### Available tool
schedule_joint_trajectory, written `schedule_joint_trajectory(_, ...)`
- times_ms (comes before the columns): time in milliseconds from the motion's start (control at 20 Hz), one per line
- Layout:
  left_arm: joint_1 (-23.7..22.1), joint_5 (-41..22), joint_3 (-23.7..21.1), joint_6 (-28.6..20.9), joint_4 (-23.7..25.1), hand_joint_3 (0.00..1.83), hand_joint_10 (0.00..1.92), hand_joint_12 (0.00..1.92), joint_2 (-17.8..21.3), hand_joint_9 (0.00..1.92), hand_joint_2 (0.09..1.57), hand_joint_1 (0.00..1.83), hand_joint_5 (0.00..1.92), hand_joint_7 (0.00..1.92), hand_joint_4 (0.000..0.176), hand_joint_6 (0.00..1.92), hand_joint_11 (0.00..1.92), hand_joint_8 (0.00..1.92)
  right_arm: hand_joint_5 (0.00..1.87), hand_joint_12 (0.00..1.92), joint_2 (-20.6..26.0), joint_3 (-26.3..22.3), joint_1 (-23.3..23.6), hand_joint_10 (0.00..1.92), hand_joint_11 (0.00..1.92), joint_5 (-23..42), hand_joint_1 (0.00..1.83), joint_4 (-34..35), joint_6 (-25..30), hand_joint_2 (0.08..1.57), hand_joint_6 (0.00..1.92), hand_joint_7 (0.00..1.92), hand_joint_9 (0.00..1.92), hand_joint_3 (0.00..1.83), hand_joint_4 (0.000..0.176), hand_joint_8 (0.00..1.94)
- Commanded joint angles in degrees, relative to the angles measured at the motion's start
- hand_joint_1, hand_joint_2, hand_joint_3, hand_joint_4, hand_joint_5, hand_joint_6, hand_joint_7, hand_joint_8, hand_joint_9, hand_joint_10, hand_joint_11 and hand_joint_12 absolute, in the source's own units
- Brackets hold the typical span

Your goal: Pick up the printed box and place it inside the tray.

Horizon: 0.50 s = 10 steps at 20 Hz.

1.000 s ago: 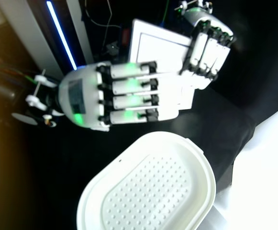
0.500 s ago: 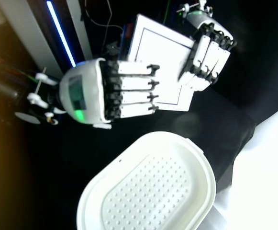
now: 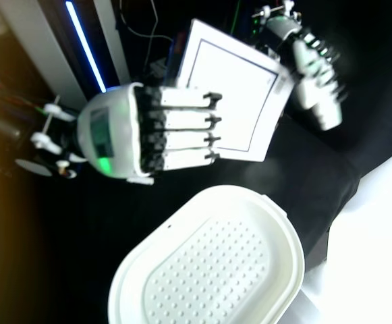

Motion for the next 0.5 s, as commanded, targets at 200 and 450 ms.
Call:
schedule_joint_trajectory(200, -0.10, -7.17, 0.16, -1.24, 0.79, 0.00, 0.00, 0.00, 0.85, 0.00, 0.80, 0.42, 0.00, 0.00, 0.176, 0.00, 0.00, 0.00, 1.14, 1.33, 1.23, 0.07, 1.21, 0.75, 1.02, 6.66, 1.19, -0.13, 0.59, 1.04, 0.69, 1.30, 1.30, 0.01, 0.000, 0.52)
schedule_joint_trajectory(450, 0.70, -6.52, -0.52, -1.79, 1.41, 0.01, 0.00, 0.01, 3.12, 0.00, 0.78, 0.37, 0.00, 0.00, 0.176, 0.00, 0.01, 0.00, 1.21, 1.16, 5.75, 0.24, 1.46, 0.55, 1.03, 5.04, 1.30, -1.72, 0.58, 1.03, 0.36, 1.22, 1.30, 0.00, 0.000, 0.80)
